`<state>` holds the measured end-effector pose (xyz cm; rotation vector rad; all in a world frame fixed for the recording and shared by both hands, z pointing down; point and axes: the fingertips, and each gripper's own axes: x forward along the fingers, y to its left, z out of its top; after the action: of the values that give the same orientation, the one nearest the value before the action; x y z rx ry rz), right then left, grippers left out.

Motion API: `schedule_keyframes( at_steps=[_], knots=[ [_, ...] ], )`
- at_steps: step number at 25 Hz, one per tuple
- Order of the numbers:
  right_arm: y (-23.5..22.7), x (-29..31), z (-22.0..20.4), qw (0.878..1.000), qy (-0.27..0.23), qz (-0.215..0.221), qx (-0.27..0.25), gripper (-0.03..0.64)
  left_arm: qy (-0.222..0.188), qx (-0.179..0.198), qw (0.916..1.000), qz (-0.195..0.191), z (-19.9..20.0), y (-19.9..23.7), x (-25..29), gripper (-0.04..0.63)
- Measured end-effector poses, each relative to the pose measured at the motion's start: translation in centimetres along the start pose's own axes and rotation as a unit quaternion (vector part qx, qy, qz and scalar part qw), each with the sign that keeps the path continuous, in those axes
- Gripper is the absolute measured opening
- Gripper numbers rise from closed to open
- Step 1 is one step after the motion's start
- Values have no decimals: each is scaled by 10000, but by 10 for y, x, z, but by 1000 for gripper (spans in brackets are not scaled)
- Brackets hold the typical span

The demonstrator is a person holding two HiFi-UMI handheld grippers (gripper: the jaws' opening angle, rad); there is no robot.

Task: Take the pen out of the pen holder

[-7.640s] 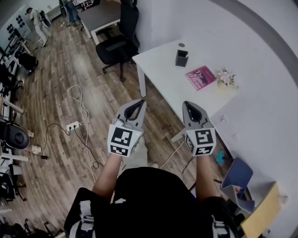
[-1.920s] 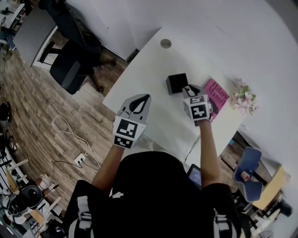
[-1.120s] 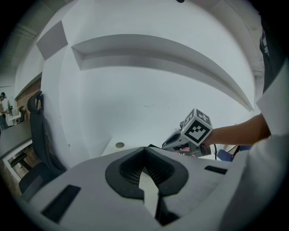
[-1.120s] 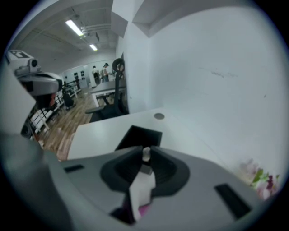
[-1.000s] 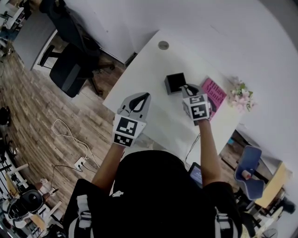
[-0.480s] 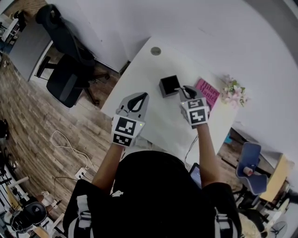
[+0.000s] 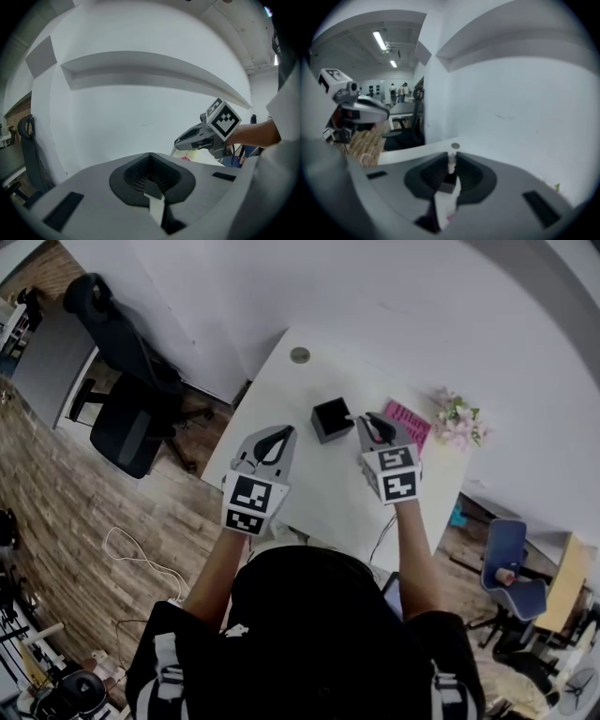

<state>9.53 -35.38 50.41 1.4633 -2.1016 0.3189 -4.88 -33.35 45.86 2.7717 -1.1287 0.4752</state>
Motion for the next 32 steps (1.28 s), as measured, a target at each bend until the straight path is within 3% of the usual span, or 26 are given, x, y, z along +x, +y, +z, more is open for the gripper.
schedule_keyframes(
  at_steps=[15,32],
  knots=[
    [-1,-70,57,9943,-1006,-288,-189,77,-581,287,9979,64,51,-13,-22,21],
    [-4,-130,93,9849,-1668,-380,-256,77,-963,642,9932,131,93,-35,-38,21]
  ],
)
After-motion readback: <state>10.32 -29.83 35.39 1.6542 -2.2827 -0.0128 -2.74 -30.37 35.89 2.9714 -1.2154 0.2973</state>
